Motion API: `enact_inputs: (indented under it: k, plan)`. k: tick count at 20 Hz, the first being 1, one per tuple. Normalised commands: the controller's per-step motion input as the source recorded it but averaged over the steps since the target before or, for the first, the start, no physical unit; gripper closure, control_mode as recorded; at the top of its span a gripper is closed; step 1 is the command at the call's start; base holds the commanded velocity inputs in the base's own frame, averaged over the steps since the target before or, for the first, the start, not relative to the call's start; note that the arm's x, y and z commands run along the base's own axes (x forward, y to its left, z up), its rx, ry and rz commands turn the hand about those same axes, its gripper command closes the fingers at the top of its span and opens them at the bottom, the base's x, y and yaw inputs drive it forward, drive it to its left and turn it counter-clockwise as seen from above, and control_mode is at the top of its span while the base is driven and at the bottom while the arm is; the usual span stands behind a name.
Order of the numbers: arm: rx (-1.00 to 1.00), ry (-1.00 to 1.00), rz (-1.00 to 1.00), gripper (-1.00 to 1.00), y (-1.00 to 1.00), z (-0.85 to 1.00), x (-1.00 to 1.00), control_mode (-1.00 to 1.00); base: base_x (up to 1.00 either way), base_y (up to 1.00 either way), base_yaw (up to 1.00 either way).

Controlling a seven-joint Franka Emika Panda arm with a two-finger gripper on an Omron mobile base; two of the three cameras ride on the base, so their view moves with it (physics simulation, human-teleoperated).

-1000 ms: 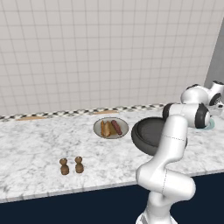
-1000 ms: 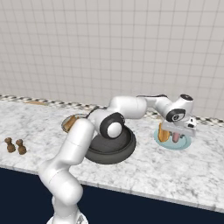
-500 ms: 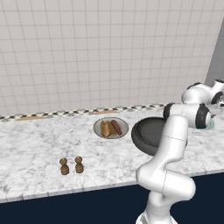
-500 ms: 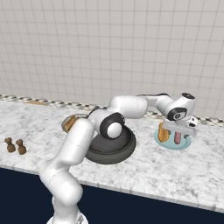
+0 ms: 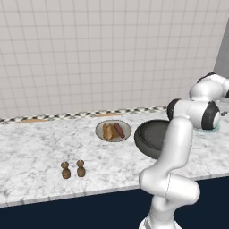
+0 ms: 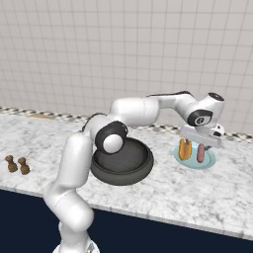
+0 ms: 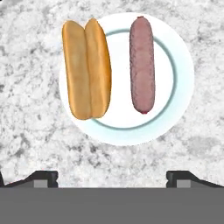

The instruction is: Place one bun and one sausage from the bowl on each plate.

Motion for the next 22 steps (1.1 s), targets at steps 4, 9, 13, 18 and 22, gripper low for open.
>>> enact_inputs:
  k: [4, 9, 13, 18, 22]
  plan:
    - [-0.03, 0.01, 0.0, -1.0, 0.73, 0.38, -0.63, -1.0, 0.0, 0.0, 0.0]
    - [-0.1, 0.05, 0.01, -1.0, 0.88, 0.28, -0.45, -1.0, 0.0, 0.0, 0.0]
    - [-0.1, 0.01, 0.04, -1.0, 0.93, 0.23, -0.58, -1.0, 0.0, 0.0, 0.0]
    - [-0.07, 0.01, 0.07, -1.0, 0.7, 0.27, -0.65, -1.0, 0.0, 0.0, 0.0]
    - [-0.09, -0.04, 0.07, -1.0, 0.45, 0.72, -0.45, -1.0, 0.0, 0.0, 0.0]
